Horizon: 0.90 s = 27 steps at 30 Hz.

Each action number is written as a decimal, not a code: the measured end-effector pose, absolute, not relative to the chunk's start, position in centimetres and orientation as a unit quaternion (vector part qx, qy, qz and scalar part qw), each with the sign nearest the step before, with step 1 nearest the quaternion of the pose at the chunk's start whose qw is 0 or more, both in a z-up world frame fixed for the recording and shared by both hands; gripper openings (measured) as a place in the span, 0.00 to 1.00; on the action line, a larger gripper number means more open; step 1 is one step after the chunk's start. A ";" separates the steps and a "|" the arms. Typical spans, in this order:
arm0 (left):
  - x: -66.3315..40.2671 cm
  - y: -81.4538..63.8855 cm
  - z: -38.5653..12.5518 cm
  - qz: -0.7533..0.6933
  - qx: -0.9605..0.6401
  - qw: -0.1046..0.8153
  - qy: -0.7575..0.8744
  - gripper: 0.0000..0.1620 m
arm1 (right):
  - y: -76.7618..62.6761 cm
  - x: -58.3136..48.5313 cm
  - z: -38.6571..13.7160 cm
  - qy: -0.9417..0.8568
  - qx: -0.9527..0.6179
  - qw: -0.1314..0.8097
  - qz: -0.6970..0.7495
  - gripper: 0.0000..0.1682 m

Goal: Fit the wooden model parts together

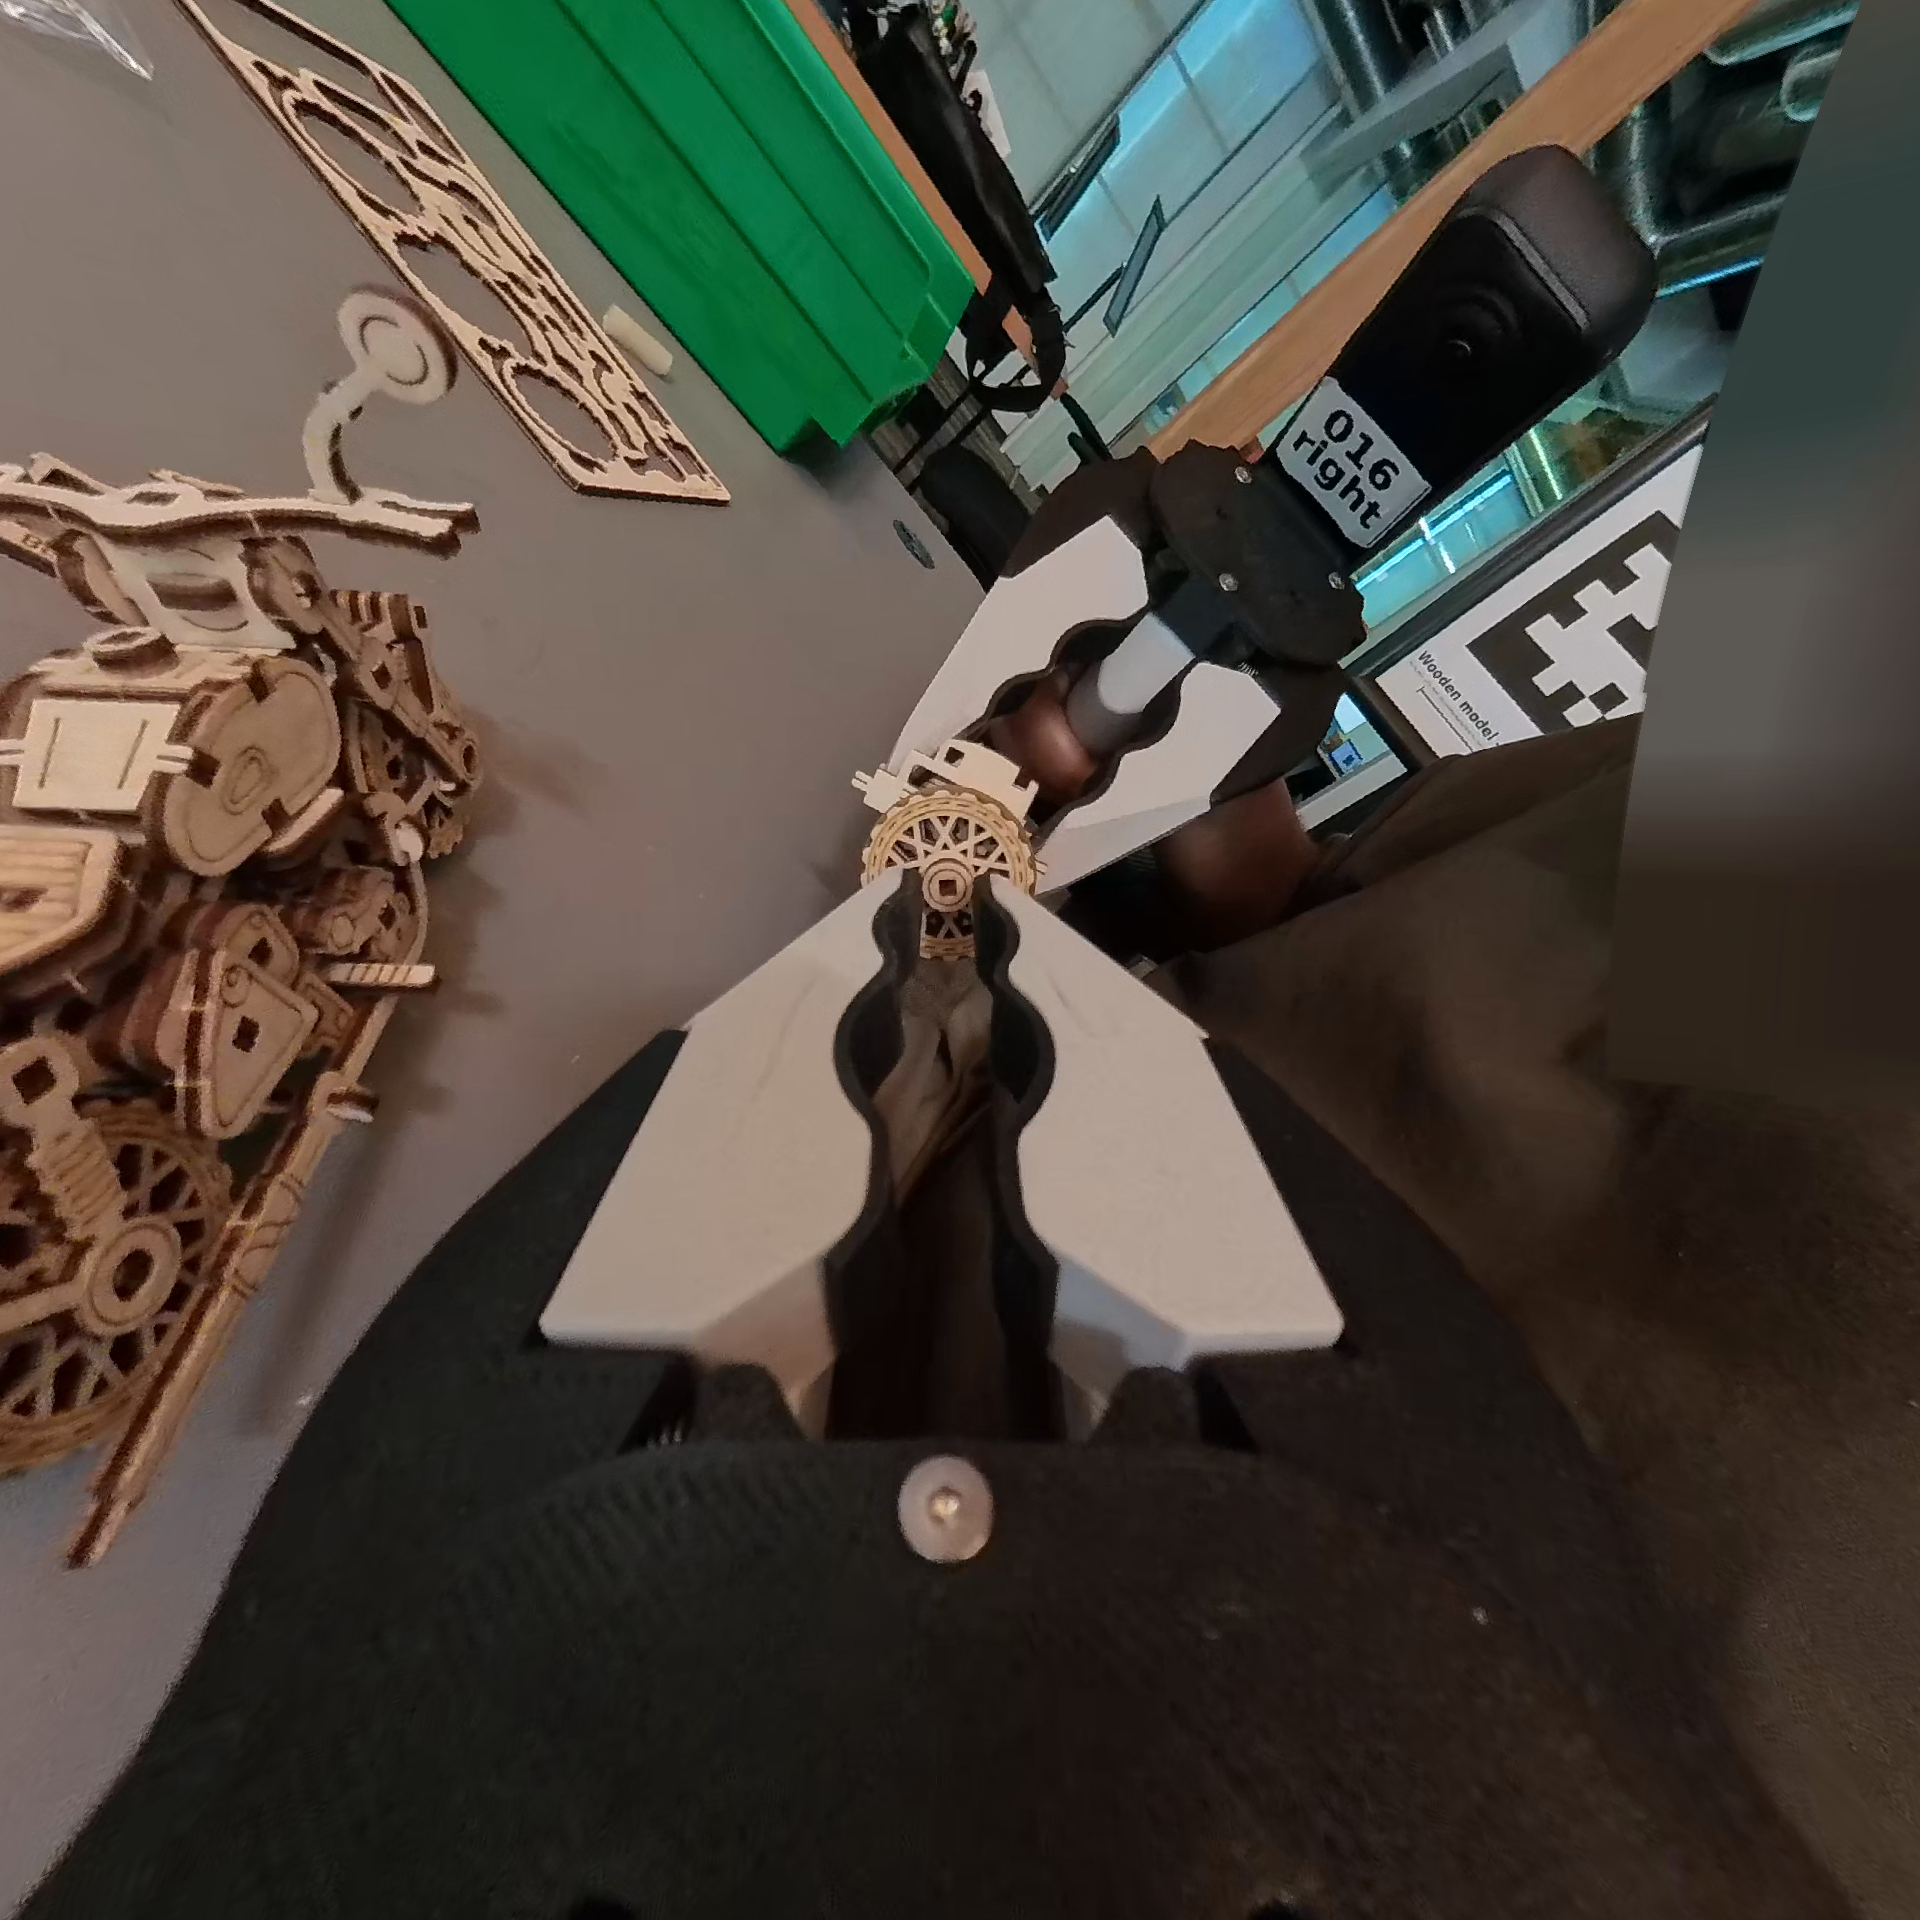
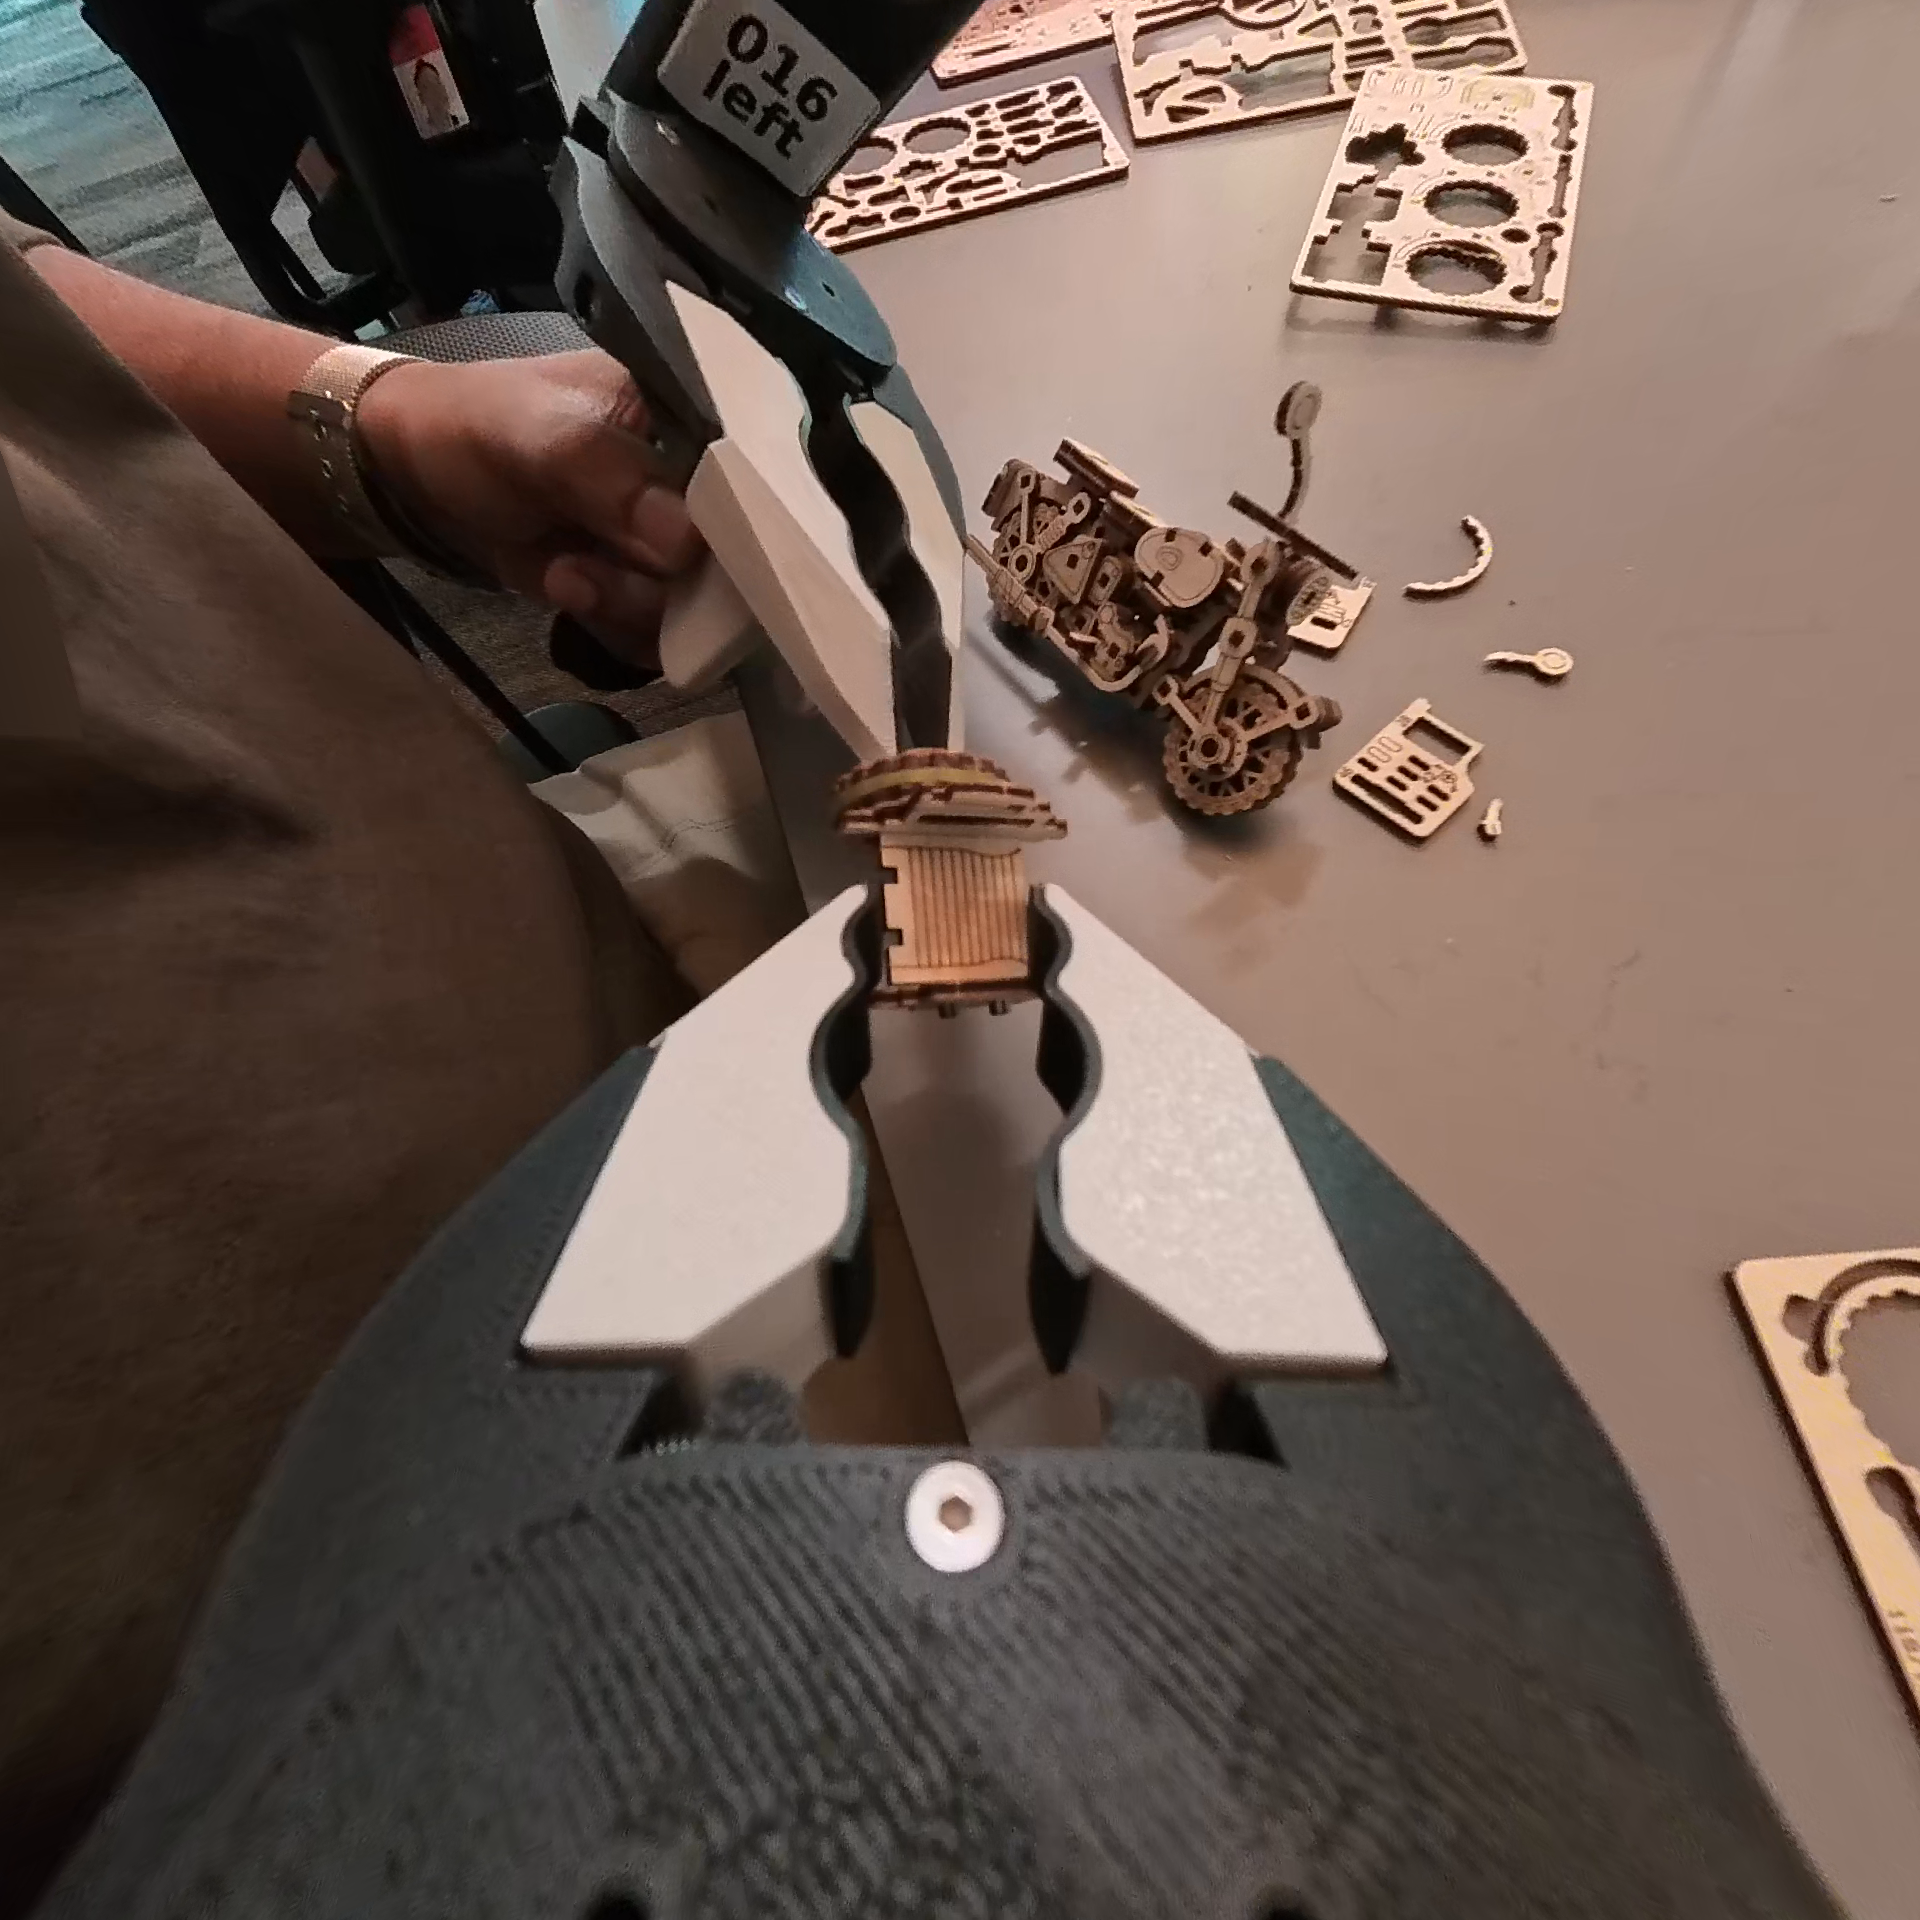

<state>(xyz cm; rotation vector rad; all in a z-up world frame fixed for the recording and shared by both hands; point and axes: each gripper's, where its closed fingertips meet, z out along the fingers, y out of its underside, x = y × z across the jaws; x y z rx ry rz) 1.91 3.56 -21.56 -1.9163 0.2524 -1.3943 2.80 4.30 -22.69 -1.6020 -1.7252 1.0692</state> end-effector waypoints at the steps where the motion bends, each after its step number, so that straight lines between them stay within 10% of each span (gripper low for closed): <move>1: 1.9 3.6 -21.6 -0.543 -0.747 0.370 0.099 0.04 | 4.3 2.8 -22.7 -0.642 -0.596 0.274 0.398 0.16; 27: 1.6 3.7 -20.0 -0.626 -0.695 0.351 0.051 0.04 | 4.6 2.8 -21.8 -0.622 -0.598 0.275 0.424 0.16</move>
